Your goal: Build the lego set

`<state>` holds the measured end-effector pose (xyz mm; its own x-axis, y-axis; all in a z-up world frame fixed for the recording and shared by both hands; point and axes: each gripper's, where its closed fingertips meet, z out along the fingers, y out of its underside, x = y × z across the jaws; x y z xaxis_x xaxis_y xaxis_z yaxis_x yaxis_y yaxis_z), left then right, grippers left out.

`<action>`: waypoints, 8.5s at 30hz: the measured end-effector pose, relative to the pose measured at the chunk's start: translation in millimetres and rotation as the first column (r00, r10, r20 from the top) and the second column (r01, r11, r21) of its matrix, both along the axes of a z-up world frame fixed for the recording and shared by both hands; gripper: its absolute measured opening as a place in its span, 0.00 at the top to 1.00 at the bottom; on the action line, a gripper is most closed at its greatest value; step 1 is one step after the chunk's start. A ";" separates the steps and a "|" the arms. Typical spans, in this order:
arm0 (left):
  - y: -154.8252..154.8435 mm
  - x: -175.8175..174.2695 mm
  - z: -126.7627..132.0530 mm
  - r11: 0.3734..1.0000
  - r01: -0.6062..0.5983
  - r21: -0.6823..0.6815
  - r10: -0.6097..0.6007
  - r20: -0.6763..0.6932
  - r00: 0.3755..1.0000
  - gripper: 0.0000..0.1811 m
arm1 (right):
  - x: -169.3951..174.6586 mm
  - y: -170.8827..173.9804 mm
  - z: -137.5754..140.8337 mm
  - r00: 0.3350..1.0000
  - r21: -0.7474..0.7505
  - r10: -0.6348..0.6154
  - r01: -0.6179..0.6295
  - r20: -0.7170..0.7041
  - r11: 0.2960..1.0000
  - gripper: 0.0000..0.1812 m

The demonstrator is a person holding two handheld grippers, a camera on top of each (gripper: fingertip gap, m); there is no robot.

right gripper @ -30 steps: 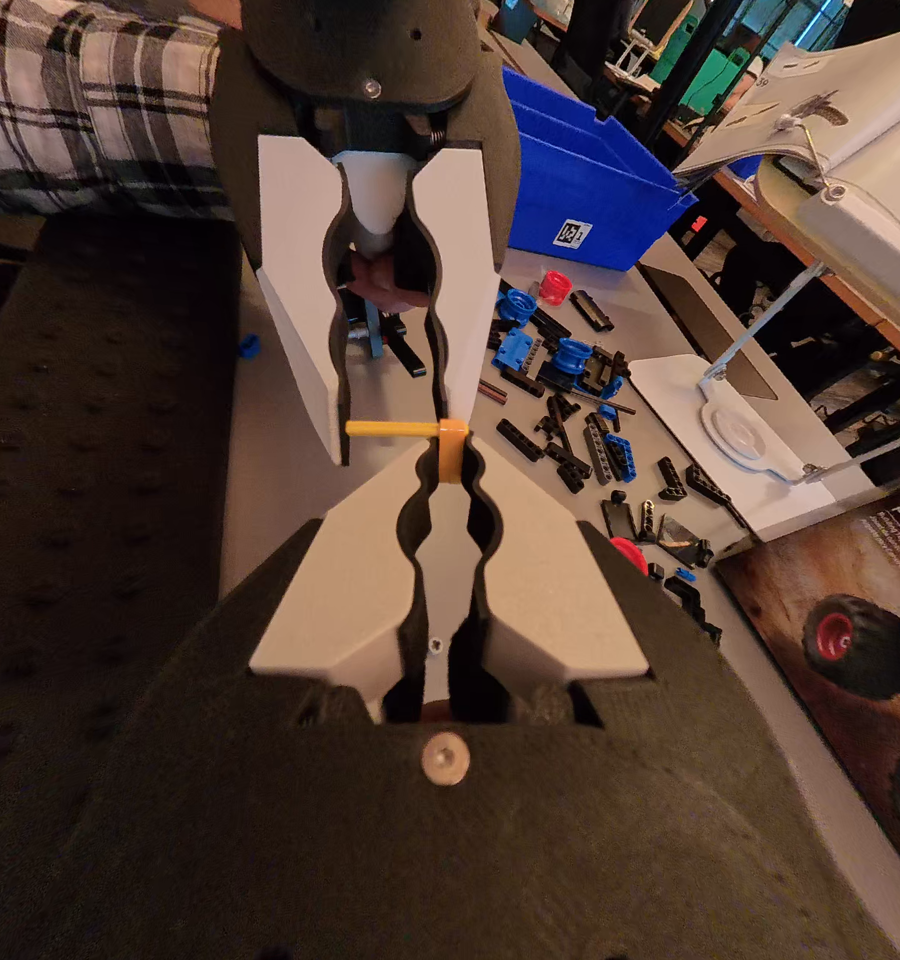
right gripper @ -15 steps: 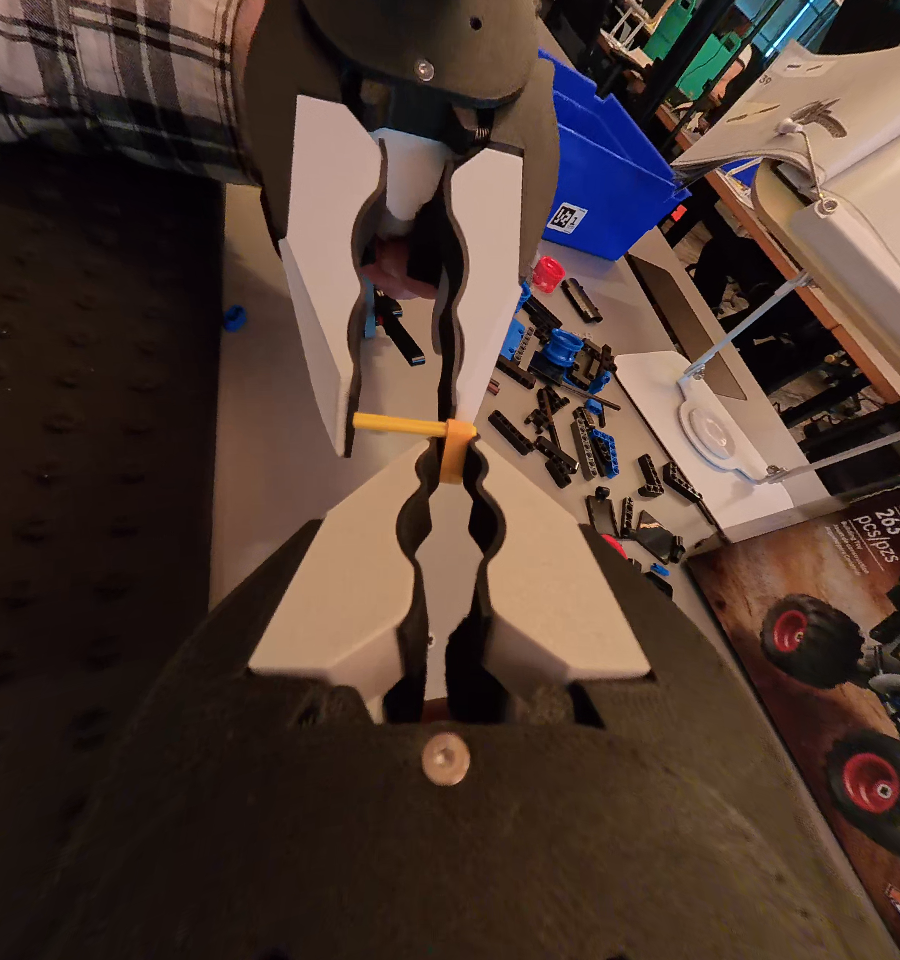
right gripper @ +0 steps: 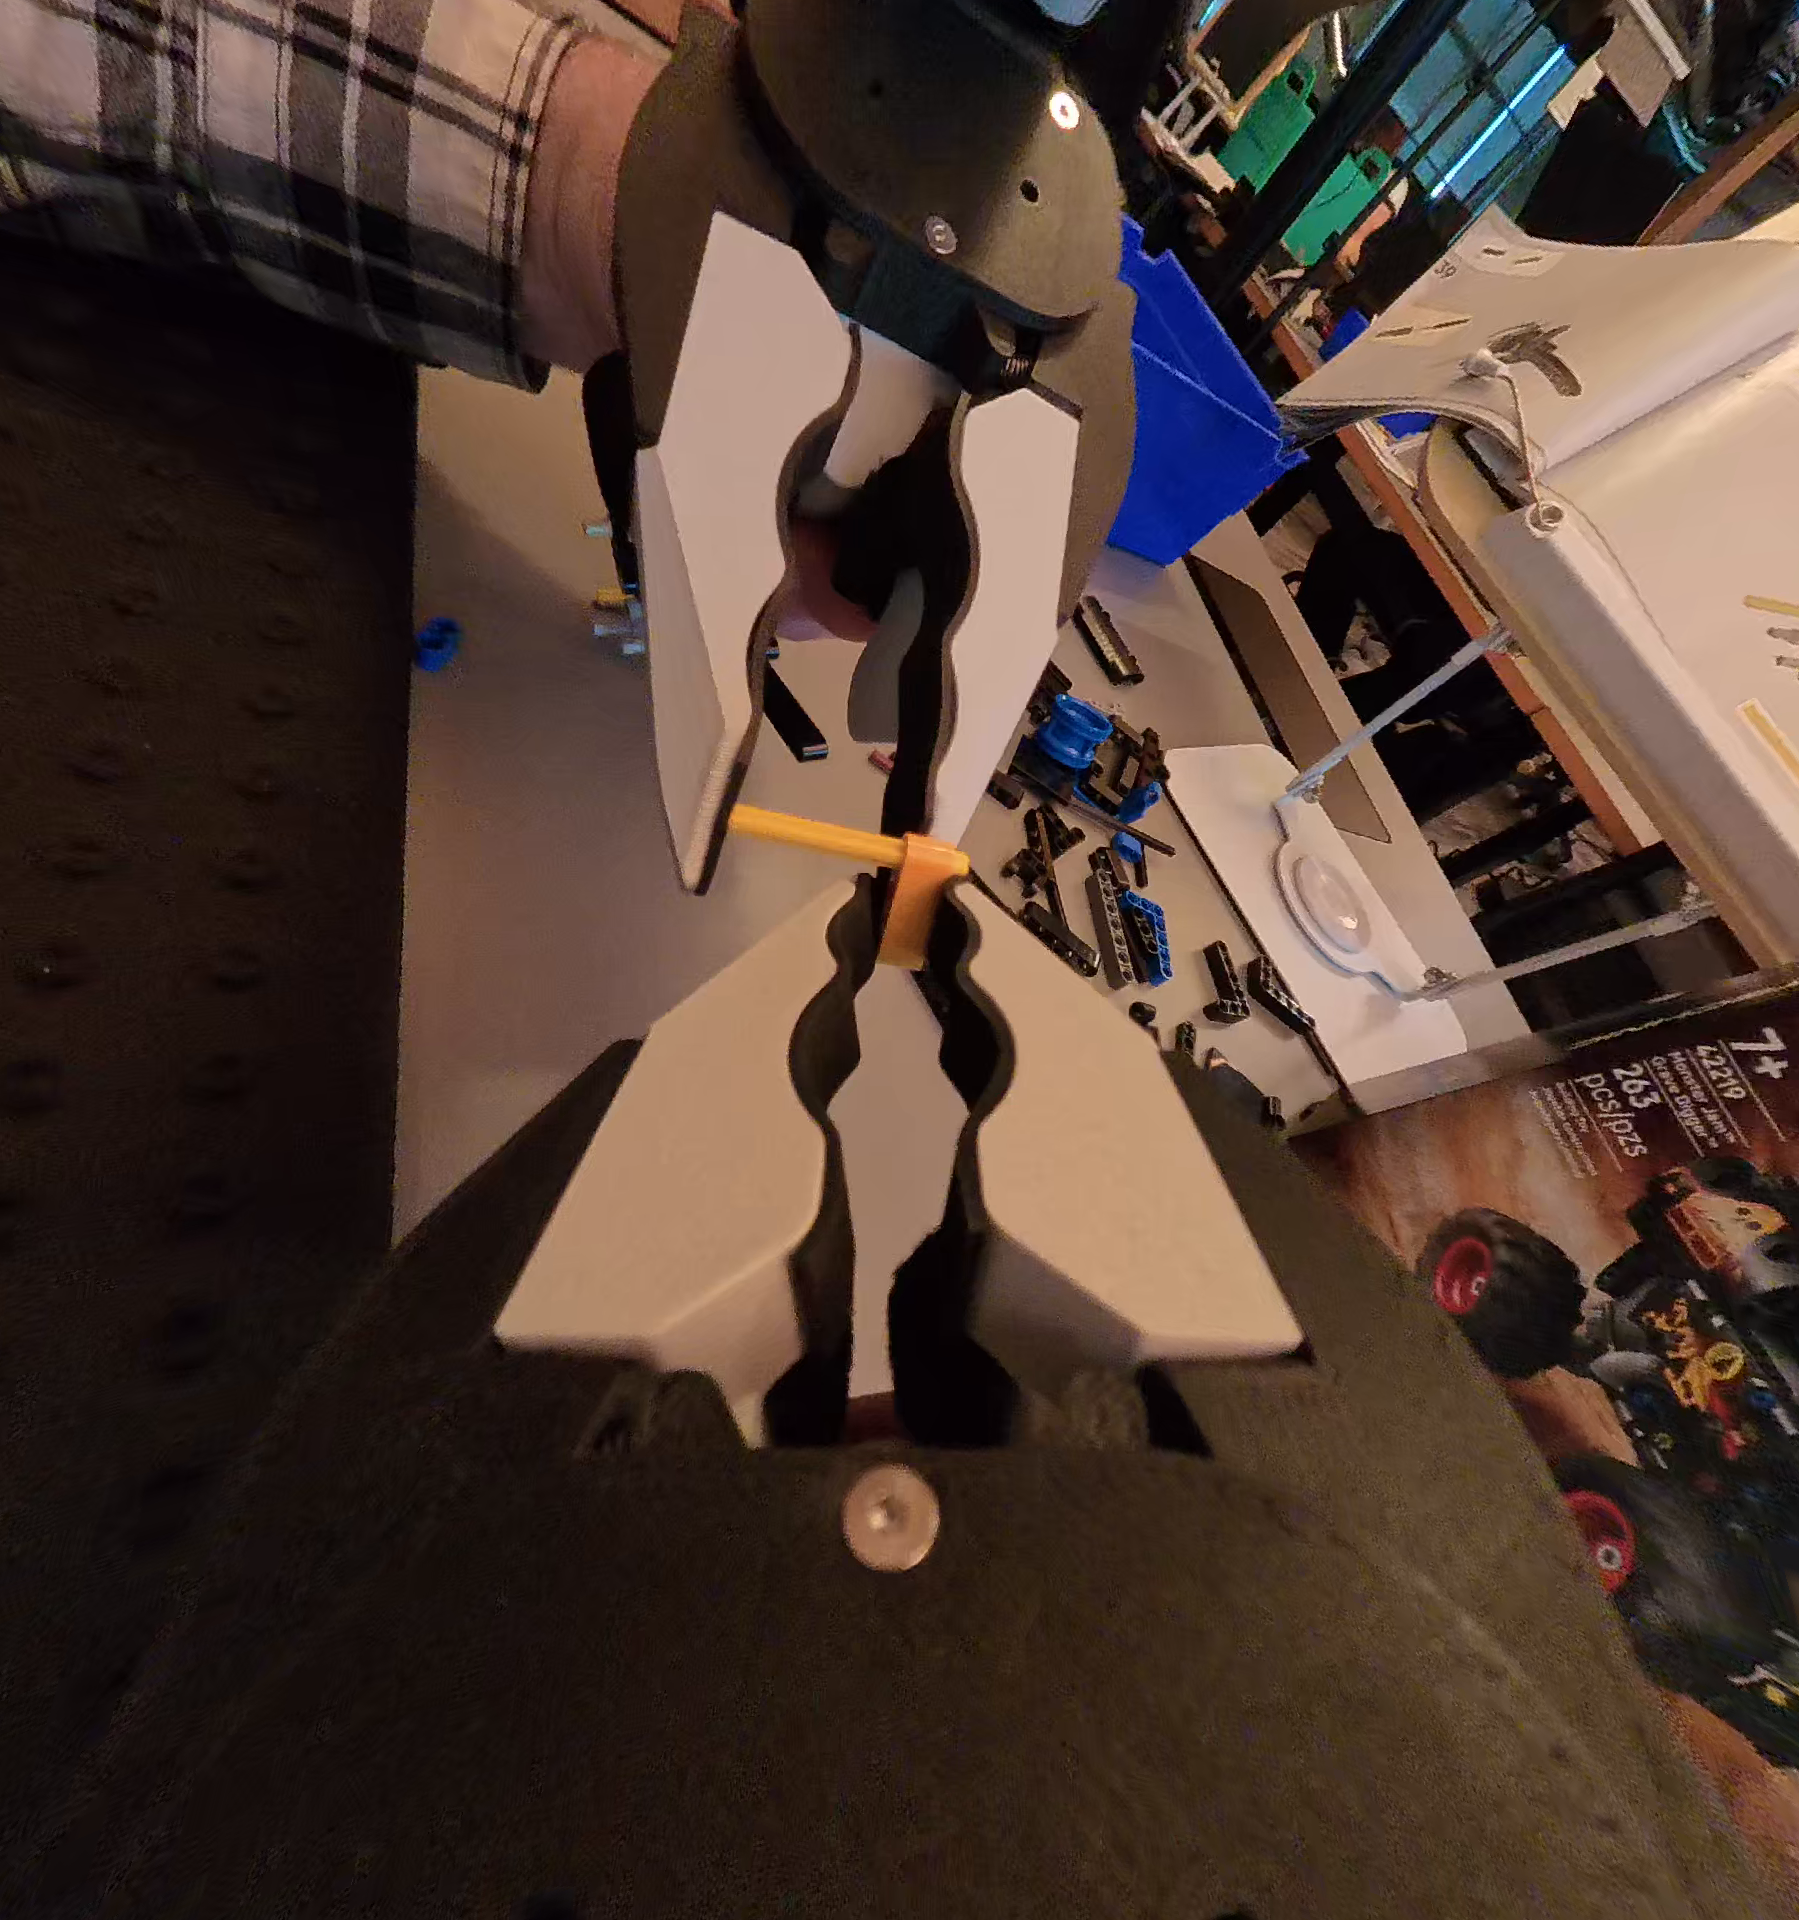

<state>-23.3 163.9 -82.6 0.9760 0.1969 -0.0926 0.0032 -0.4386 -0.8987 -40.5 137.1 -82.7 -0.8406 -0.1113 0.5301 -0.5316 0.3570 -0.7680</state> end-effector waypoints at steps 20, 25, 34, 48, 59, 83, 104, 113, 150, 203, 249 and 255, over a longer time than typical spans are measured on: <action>-6.5 -12.7 2.8 0.987 -0.068 -0.149 0.042 -0.167 0.985 0.91 | -9.8 -5.8 6.3 0.967 -0.040 -0.041 0.053 0.252 0.998 0.90; -5.2 -11.9 1.0 0.988 -0.056 -0.141 0.033 -0.156 0.987 0.86 | -10.3 -5.7 3.2 0.989 -0.024 -0.054 0.058 0.137 0.998 0.96; -5.6 -11.2 4.7 0.996 -0.029 -0.084 0.018 -0.127 0.992 0.85 | -10.8 -6.6 8.2 0.995 -0.041 -0.087 0.085 -0.041 0.996 0.96; -11.9 -14.0 15.9 0.992 -0.083 -0.097 0.061 -0.216 0.975 0.92 | -14.3 -10.9 20.7 0.987 -0.112 -0.079 0.095 0.142 0.989 0.90; -10.5 -20.1 12.7 0.988 -0.120 -0.098 0.093 -0.247 0.965 0.92 | -21.2 -9.2 18.2 0.986 -0.108 -0.094 0.110 0.137 0.988 0.89; -7.9 -31.5 7.4 0.978 -0.210 -0.009 0.210 -0.055 0.976 0.95 | -46.2 -2.2 15.3 0.965 -0.093 -0.240 0.230 -0.111 0.969 0.97; -11.8 -47.4 29.7 0.930 -0.306 0.204 0.280 0.149 0.948 0.99 | -62.8 2.5 40.7 0.880 -0.236 -0.372 0.310 -0.297 0.921 0.96; -11.6 -46.1 38.9 0.906 -0.296 0.301 0.212 0.284 0.935 0.99 | -62.2 4.1 51.4 0.816 -0.290 -0.395 0.292 -0.421 0.911 0.96; 8.0 -17.3 28.3 0.992 -0.106 0.068 0.119 -0.231 0.966 0.76 | -8.4 1.9 20.7 0.995 -0.117 0.027 -0.016 0.098 0.993 0.97; 10.3 -29.5 26.4 0.979 -0.202 0.036 0.205 -0.238 0.949 0.76 | -15.8 3.5 19.0 0.989 -0.141 -0.005 0.026 0.149 0.990 0.97; -32.8 -22.2 27.3 0.918 -0.316 -0.240 0.131 -0.569 0.812 0.99 | 47.7 -14.1 42.6 0.456 -0.209 0.439 -0.470 0.774 0.858 0.95; -51.5 -41.6 29.5 0.882 -0.427 -0.199 0.280 -0.507 0.815 0.99 | 15.9 -25.5 50.7 0.511 -0.255 0.383 -0.304 0.769 0.918 0.94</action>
<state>-64.9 112.4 -53.1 0.6753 0.4116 -0.6120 -0.1626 -0.7263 -0.6679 -24.7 111.6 -32.0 -0.8221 -0.4791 -0.3077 0.2368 0.2038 -0.9500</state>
